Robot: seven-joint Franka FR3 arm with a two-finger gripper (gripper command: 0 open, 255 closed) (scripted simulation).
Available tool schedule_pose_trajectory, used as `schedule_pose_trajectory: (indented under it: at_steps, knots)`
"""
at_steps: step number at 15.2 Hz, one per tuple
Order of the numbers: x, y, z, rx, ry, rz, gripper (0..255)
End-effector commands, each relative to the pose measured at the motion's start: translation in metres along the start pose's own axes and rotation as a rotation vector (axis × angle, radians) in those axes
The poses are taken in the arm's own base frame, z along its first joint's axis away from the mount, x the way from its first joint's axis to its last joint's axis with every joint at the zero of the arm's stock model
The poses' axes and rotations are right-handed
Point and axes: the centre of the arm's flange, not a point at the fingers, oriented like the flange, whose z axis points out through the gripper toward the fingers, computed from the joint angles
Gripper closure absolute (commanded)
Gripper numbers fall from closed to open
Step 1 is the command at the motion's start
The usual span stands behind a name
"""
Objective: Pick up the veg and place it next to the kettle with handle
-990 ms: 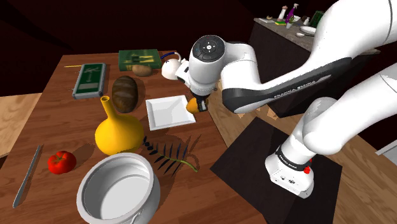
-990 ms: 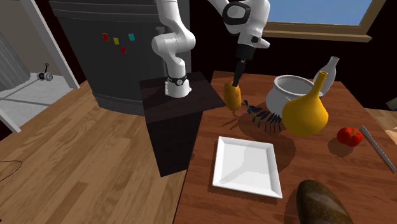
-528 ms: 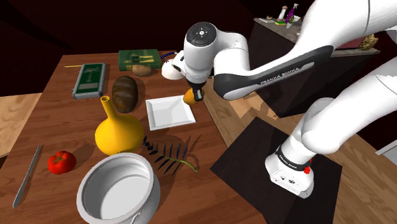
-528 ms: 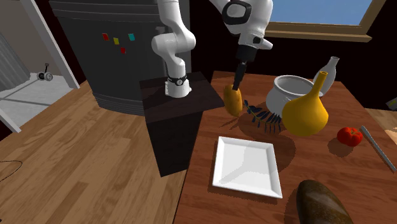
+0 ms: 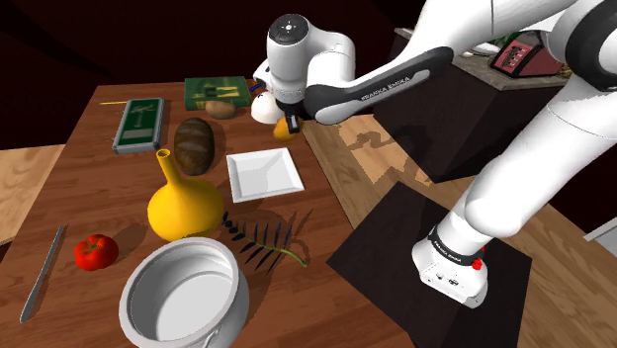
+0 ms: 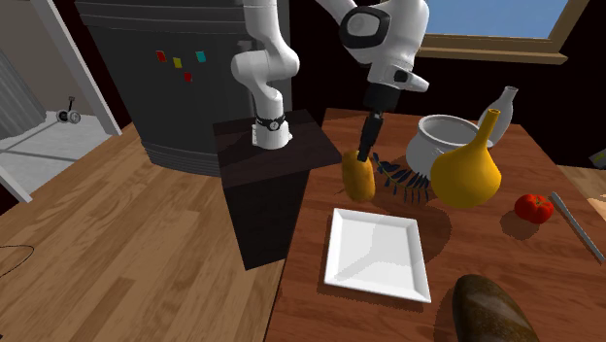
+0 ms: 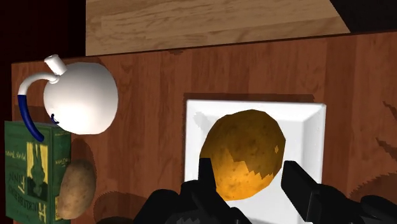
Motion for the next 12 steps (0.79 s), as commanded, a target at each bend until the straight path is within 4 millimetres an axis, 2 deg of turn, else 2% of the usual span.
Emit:
schedule_pose_trajectory:
  at_steps: [1,12]
  knots:
    - [0.003,0.025,0.017,-0.001,0.0,-0.001,255]
    - [0.025,0.152,0.083,-0.001,0.0,-0.001,255]
